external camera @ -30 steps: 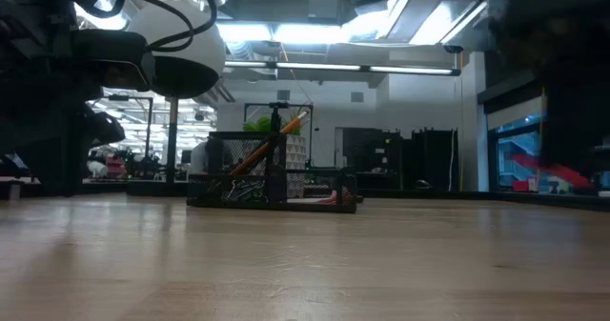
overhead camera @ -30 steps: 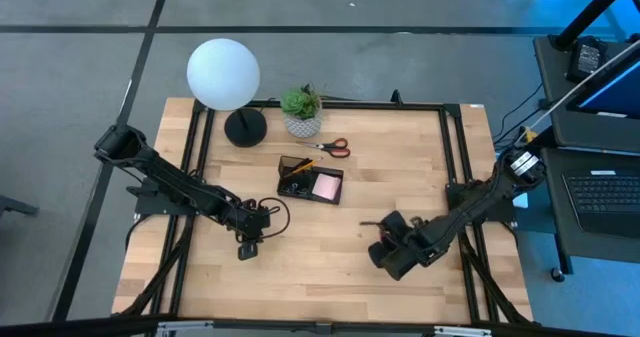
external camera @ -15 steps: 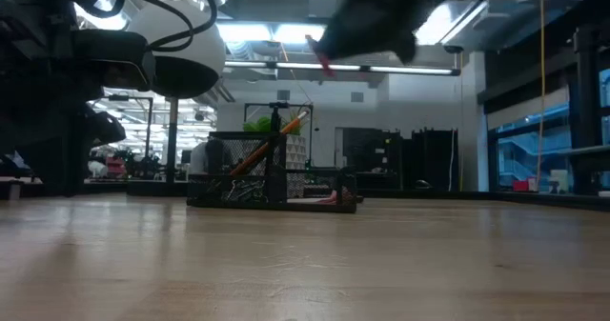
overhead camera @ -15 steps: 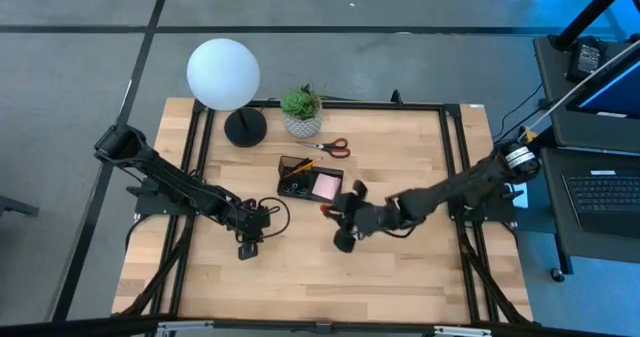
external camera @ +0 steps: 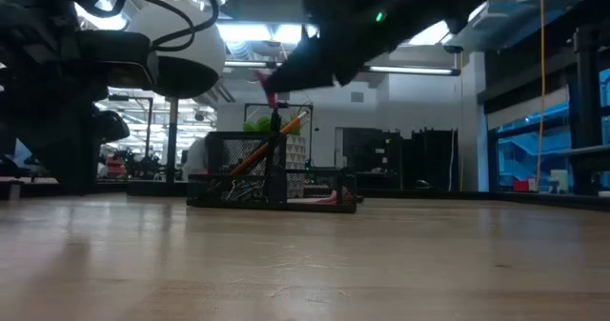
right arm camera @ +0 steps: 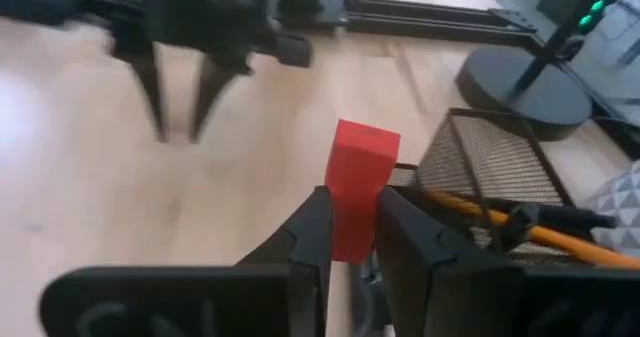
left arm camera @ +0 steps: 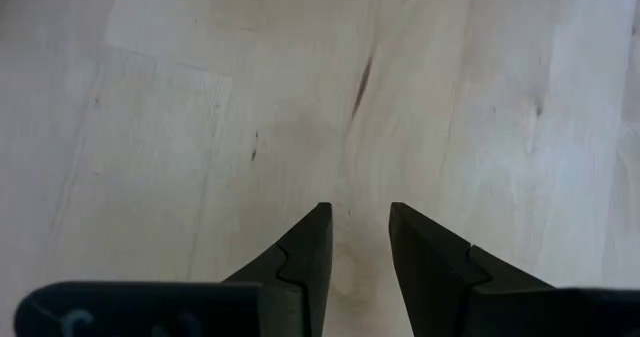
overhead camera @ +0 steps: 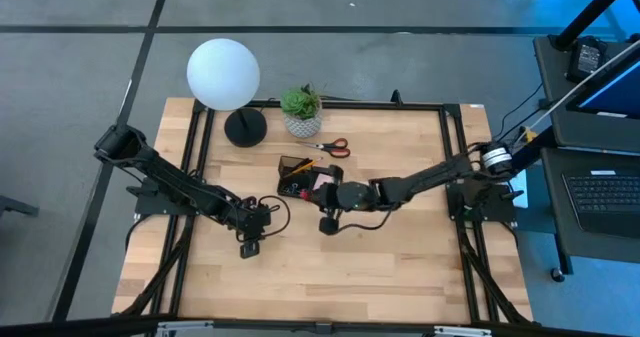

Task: Pick and place office supplies into organizer
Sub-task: Put the red eraser into the black desk organizer

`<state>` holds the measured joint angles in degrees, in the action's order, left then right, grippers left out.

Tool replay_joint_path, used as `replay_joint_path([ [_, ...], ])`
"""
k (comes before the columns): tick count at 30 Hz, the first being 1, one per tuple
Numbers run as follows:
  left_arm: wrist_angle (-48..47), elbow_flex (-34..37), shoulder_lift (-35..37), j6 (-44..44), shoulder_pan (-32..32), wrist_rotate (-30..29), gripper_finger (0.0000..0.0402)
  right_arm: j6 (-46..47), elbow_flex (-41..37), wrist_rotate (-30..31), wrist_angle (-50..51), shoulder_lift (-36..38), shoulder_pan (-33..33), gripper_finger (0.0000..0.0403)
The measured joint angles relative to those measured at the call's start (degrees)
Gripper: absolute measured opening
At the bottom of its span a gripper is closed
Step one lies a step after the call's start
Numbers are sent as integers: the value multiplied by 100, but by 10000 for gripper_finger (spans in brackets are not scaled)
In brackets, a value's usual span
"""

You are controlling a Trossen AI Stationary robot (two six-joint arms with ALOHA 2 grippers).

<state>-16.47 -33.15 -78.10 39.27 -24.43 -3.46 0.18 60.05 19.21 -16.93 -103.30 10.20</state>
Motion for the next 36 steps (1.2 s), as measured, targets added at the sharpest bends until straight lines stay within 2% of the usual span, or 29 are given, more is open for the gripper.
replay_joint_path([
  [18, 22, 0, 1, 50, 0, -202, 97, -424, 0, -3, -876, -1092, -697, 64],
  [23, 26, 0, 0, 50, 1, -232, 97, -353, 0, -293, -920, -1216, -825, 64],
  [30, 26, 0, 0, 48, 2, -520, 97, -358, 0, -298, -908, -1231, -855, 64],
  [36, 26, 0, -1, 48, 0, -547, 97, -365, 0, -298, -902, -1231, -855, 65],
])
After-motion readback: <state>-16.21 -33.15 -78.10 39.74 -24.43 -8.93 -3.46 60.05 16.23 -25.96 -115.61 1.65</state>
